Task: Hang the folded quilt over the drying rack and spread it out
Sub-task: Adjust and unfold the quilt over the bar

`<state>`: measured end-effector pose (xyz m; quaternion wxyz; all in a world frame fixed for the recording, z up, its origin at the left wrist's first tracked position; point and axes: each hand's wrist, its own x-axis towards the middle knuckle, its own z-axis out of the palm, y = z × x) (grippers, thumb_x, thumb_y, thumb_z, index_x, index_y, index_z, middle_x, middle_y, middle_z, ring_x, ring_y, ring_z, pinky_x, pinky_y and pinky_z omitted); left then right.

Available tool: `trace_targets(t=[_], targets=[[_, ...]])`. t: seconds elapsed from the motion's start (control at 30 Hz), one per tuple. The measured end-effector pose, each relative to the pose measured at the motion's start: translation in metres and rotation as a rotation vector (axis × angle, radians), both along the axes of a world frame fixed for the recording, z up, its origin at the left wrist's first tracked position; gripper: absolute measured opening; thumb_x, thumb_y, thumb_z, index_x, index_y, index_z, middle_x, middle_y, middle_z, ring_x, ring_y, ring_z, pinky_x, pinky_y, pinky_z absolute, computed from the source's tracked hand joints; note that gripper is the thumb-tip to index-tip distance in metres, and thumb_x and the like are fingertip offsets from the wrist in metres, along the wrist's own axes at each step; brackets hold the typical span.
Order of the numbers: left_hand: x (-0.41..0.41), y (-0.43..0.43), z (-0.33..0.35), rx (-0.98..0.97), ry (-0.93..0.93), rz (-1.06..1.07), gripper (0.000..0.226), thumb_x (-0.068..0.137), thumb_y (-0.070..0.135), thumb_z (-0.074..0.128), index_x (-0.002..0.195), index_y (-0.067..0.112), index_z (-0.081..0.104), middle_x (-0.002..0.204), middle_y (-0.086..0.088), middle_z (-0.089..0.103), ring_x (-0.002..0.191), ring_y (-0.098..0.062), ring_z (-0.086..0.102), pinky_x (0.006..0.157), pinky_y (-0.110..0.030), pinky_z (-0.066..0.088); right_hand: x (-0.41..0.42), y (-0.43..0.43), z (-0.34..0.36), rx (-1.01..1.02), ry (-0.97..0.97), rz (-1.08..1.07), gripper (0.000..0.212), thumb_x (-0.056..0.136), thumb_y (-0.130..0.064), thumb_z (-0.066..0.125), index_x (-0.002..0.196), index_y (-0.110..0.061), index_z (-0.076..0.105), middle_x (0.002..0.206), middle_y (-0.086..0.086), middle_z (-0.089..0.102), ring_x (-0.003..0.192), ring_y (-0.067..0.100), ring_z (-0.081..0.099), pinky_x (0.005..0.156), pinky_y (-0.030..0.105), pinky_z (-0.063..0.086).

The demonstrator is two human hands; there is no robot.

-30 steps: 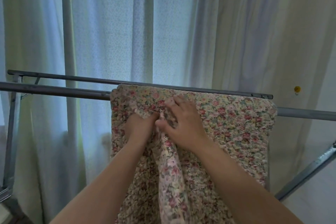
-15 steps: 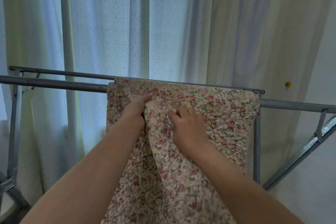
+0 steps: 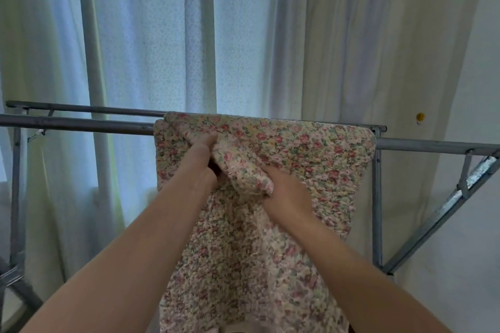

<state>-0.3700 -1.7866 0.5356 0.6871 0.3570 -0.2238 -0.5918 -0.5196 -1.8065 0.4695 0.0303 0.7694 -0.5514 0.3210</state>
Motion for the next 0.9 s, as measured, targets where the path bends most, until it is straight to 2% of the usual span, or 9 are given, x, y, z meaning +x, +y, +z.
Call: trace_targets(t=[0.1,0.17,0.23,0.33,0.43,0.53,0.67,0.8,0.9], targets=[[-0.001,0.002,-0.015,-0.027,-0.248,0.264,0.041,0.076,0.036,0.072,0.101,0.008,0.056,0.092,-0.010,0.060,0.084,-0.023,0.060,0.079,-0.040,0.052,-0.016,-0.008,0.019,0.113,-0.099,0.061,0.041,0.076,-0.007,0.060,0.112,-0.026,0.063,0.103,0.003,0.069,0.083,0.023,0.062,0.059,0.027,0.047],[0.000,0.003,-0.025,-0.072,-0.778,0.671,0.086,0.062,0.054,0.076,0.126,0.010,0.039,0.122,-0.013,0.050,0.113,-0.029,0.049,0.096,-0.047,0.041,-0.028,-0.015,0.031,0.248,-0.203,0.140,0.032,0.075,-0.001,0.061,0.093,-0.027,0.069,0.086,0.005,0.070,0.068,0.020,0.059,0.054,0.024,0.043],[0.001,0.007,-0.030,-0.406,-1.402,0.995,0.097,0.055,0.063,0.074,0.129,0.014,0.036,0.132,-0.014,0.044,0.125,-0.031,0.036,0.105,-0.045,0.025,-0.040,-0.019,0.044,0.383,-0.240,0.239,0.031,0.071,0.006,0.066,0.073,-0.025,0.067,0.075,0.009,0.068,0.063,0.019,0.056,0.054,0.026,0.040],[-0.005,0.002,-0.037,-0.917,-2.252,0.869,0.107,0.055,0.069,0.070,0.139,0.022,0.024,0.148,-0.015,0.028,0.137,-0.031,0.014,0.110,-0.046,-0.002,-0.054,-0.023,0.063,0.468,-0.198,0.377,0.028,0.066,0.009,0.069,0.080,-0.016,0.068,0.089,0.016,0.069,0.076,0.022,0.059,0.068,0.036,0.048],[-0.008,-0.009,-0.045,-1.058,-2.688,0.739,0.120,0.049,0.064,0.076,0.145,0.026,0.013,0.149,-0.015,0.013,0.138,-0.038,0.010,0.105,-0.067,0.003,-0.060,-0.028,0.078,0.505,-0.193,0.468,0.029,0.064,0.009,0.068,0.078,-0.017,0.067,0.082,0.008,0.068,0.078,0.023,0.062,0.077,0.041,0.050],[-0.018,-0.016,-0.034,-1.208,-2.757,0.866,0.101,0.060,0.036,0.074,0.142,0.025,0.016,0.148,-0.011,0.022,0.134,-0.041,0.026,0.102,-0.069,0.011,-0.065,-0.033,0.091,0.560,-0.138,0.534,0.040,0.065,0.009,0.066,0.093,-0.020,0.069,0.089,0.008,0.071,0.086,0.022,0.065,0.079,0.037,0.052],[-0.034,-0.022,-0.007,-1.207,-2.785,0.790,0.078,0.060,0.025,0.066,0.134,0.023,0.042,0.130,-0.011,0.057,0.103,-0.036,0.060,0.079,-0.048,0.051,-0.076,-0.035,0.100,0.511,-0.147,0.503,0.042,0.067,0.005,0.069,0.094,-0.028,0.065,0.095,0.003,0.068,0.089,0.019,0.064,0.079,0.034,0.052],[-0.040,-0.033,-0.005,-1.017,-2.803,0.653,0.055,0.083,0.018,0.048,0.136,0.019,0.037,0.127,-0.008,0.055,0.098,-0.031,0.059,0.071,-0.036,0.047,-0.074,-0.026,0.096,0.131,-0.007,0.153,0.037,0.069,-0.020,0.073,0.103,-0.024,0.057,0.091,-0.005,0.062,0.082,0.016,0.057,0.067,0.026,0.045],[-0.048,-0.036,0.003,-0.924,-2.588,0.698,0.042,0.081,0.016,0.045,0.123,0.021,0.047,0.104,-0.003,0.062,0.084,-0.027,0.063,0.053,-0.029,0.036,-0.058,-0.007,0.083,-0.194,0.018,-0.011,0.039,0.082,-0.028,0.059,0.119,-0.020,0.049,0.114,0.001,0.059,0.102,0.019,0.055,0.084,0.036,0.048]])
